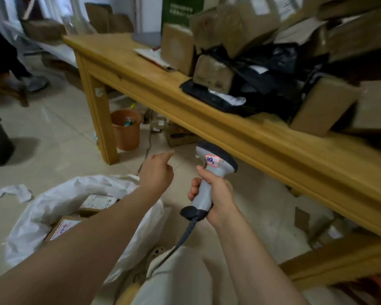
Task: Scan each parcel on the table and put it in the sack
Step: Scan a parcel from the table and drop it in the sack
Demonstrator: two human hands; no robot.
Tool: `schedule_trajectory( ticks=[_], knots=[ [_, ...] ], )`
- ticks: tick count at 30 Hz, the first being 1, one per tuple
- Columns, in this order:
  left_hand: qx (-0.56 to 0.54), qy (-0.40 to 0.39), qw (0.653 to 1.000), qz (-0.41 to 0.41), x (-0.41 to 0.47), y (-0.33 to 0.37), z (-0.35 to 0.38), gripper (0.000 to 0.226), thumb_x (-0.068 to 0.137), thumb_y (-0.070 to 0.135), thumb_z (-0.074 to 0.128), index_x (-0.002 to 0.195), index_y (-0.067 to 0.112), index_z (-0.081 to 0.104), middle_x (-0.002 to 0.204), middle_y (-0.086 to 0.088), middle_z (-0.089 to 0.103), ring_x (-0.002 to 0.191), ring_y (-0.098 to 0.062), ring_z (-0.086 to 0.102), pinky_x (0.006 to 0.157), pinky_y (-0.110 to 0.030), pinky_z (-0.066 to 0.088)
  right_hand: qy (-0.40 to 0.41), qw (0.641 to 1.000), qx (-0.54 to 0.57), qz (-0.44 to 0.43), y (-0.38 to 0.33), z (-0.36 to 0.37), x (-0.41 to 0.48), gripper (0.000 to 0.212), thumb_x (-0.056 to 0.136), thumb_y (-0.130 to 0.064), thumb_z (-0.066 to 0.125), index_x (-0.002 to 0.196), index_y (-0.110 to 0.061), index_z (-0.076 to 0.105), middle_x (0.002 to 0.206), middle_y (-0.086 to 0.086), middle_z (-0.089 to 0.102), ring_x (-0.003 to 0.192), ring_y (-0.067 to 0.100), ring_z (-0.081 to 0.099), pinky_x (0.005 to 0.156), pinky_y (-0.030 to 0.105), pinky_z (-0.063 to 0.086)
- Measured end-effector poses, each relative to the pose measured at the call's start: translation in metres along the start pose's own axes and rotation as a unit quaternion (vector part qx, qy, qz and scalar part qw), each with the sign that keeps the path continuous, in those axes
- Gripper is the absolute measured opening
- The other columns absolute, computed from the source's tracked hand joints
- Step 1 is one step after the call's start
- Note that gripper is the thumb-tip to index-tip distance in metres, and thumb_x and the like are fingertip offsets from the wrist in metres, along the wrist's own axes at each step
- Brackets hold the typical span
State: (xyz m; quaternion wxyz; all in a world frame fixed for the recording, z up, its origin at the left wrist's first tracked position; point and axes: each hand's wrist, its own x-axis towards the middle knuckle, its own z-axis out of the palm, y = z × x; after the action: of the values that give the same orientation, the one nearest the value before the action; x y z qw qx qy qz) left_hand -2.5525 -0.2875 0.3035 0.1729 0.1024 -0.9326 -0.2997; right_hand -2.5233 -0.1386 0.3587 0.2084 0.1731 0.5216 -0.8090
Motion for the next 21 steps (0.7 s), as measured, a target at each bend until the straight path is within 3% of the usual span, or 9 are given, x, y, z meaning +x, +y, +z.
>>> schedule_trajectory(
  ticks=[5,14,21],
  knots=[
    [-0.022,0.013,0.994,0.103,0.012,0.091,-0.032,0.049,0.090,0.002,0.047,0.138,0.014,0.053,0.127,-0.009,0.063,0.118,-0.031,0.055,0.093,-0.041,0.047,-0.012,0.993,0.034,-0.109,-0.073,-0.023,-0.054,0.010,0.085,-0.007,0.065,0.079,-0.007,0.056,0.052,0.005,0.049,0.037,0.014,0.043,0.040,0.025,0.040],
    [-0.085,-0.043,0.980,0.173,0.063,0.251,-0.035,0.052,0.097,0.021,0.054,0.146,0.013,0.040,0.140,-0.006,0.051,0.125,-0.021,0.051,0.100,-0.033,0.043,0.048,0.972,0.088,-0.211,-0.165,-0.091,-0.085,0.008,0.084,-0.004,0.063,0.087,-0.009,0.057,0.051,0.003,0.050,0.037,0.013,0.043,0.039,0.023,0.039],
    [-0.022,-0.138,0.966,0.219,0.123,0.339,0.001,0.088,0.087,0.026,0.066,0.155,0.015,0.011,0.159,-0.008,0.015,0.146,-0.027,0.014,0.113,-0.038,0.027,0.070,0.967,0.081,-0.231,-0.202,-0.129,-0.067,0.007,0.082,-0.004,0.064,0.087,-0.010,0.062,0.053,0.003,0.051,0.039,0.012,0.045,0.041,0.024,0.040]
  ],
)
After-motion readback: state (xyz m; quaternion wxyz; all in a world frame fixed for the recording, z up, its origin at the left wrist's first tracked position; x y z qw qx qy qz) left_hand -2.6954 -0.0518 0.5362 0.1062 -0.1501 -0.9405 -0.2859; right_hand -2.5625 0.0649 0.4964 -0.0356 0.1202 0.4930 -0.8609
